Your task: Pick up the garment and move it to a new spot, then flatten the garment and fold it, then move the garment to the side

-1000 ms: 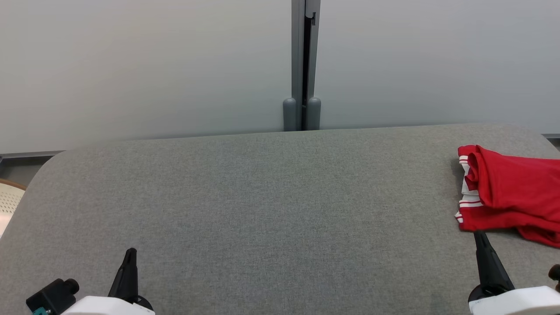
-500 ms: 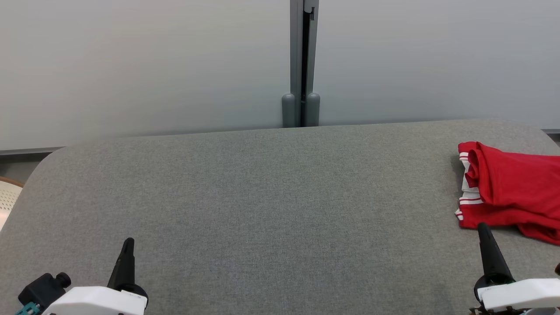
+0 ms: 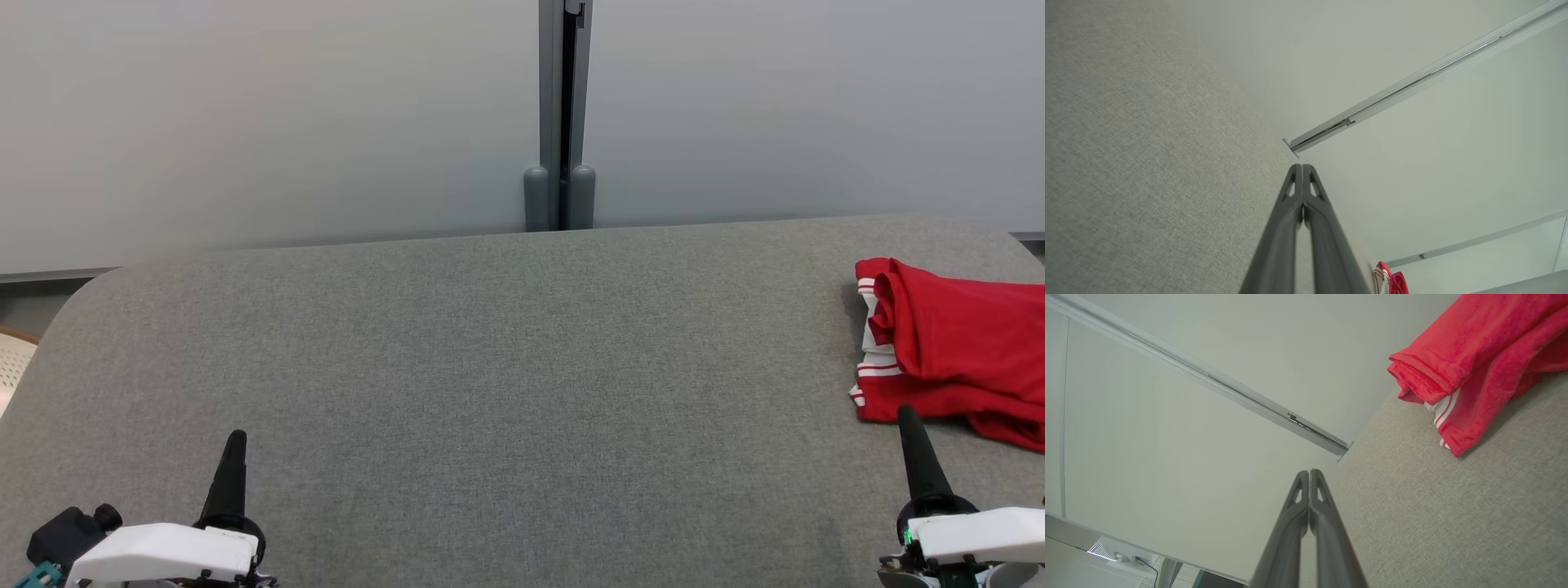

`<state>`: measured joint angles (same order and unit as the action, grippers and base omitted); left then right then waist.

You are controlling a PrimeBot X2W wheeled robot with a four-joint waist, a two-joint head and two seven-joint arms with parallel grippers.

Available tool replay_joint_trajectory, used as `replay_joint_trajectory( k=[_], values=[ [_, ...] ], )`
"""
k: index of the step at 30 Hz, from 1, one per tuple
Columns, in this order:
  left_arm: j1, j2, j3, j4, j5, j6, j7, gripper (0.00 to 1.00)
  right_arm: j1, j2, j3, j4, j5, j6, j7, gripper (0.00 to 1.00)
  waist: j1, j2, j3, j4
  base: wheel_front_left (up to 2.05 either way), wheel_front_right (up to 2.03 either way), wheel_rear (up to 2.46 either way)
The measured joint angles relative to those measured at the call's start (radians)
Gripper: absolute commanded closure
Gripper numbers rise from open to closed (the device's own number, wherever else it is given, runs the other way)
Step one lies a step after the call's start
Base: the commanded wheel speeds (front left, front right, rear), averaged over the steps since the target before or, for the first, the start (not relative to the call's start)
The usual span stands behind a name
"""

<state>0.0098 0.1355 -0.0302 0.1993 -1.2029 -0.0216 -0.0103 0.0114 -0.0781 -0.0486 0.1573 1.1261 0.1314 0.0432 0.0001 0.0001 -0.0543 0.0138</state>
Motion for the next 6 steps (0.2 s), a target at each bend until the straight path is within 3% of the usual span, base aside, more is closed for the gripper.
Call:
replay_joint_trajectory(
  k=[6],
  values=[
    [-0.019,-0.012,0.017,0.005,-0.052,-0.014,0.014,1.00,-0.014,0.002,-0.006,0.013,0.060,0.000,0.007,1.00,0.0000,0.0000,0.006,-0.001,0.00,0.00,0.00]
  ],
)
